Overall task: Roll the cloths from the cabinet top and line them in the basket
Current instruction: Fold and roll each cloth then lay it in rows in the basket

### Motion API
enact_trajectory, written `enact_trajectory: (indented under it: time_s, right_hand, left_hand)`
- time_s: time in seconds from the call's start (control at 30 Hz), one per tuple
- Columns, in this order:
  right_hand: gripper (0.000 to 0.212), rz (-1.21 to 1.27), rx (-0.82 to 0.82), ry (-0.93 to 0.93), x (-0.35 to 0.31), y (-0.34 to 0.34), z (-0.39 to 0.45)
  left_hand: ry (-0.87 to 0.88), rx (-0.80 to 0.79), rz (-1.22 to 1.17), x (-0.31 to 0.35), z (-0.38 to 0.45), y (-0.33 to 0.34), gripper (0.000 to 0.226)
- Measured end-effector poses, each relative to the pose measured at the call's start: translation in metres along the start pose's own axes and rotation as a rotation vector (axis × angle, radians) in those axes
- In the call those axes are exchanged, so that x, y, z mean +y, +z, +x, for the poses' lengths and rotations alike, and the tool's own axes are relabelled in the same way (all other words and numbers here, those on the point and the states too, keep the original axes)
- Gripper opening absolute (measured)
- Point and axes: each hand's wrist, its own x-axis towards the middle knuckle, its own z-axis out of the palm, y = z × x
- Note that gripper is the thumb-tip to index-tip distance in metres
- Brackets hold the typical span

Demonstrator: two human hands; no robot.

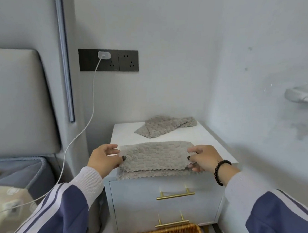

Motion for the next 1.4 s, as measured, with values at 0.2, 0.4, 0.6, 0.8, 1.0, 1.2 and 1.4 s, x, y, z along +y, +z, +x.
enact_trajectory:
  time_s: [0.2,0.4,0.6,0.8,1.0,1.2,1.4]
  right_hand:
    - [0.039,-0.065,0.04,-0.097,0.006,-0.012,-0.004]
    - [0.04,-0.076,0.001,-0.08,0.011,-0.021,-0.003]
    - [0.048,-0.097,-0.155,0.028,0.021,-0.028,-0.008]
    - [0.041,-0.257,-0.089,-0.035,0.018,-0.028,-0.007]
    - [0.039,-0.584,0.224,-0.265,0.006,-0.009,0.0]
    - [0.045,-0.722,0.105,-0.572,-0.005,0.049,0.014]
    - [0.056,-0.958,-0.094,-0.58,0.014,0.078,0.038]
  left_hand:
    - [0.0,0.021,0.008,-0.002,0.001,-0.003,0.048]
    - [0.006,-0.024,0.107,-0.009,0.005,-0.005,0.041]
    - [-0.011,-0.086,0.247,-0.013,0.003,-0.008,0.047]
    - [0.066,-0.1,0.484,-0.01,0.0,-0.003,0.045]
    - [0.235,-0.02,0.639,0.008,-0.005,0.02,0.035]
    - [0.396,-0.117,0.673,0.011,0.002,0.058,0.042]
    - [0.355,-0.223,0.866,-0.011,0.028,0.077,0.048]
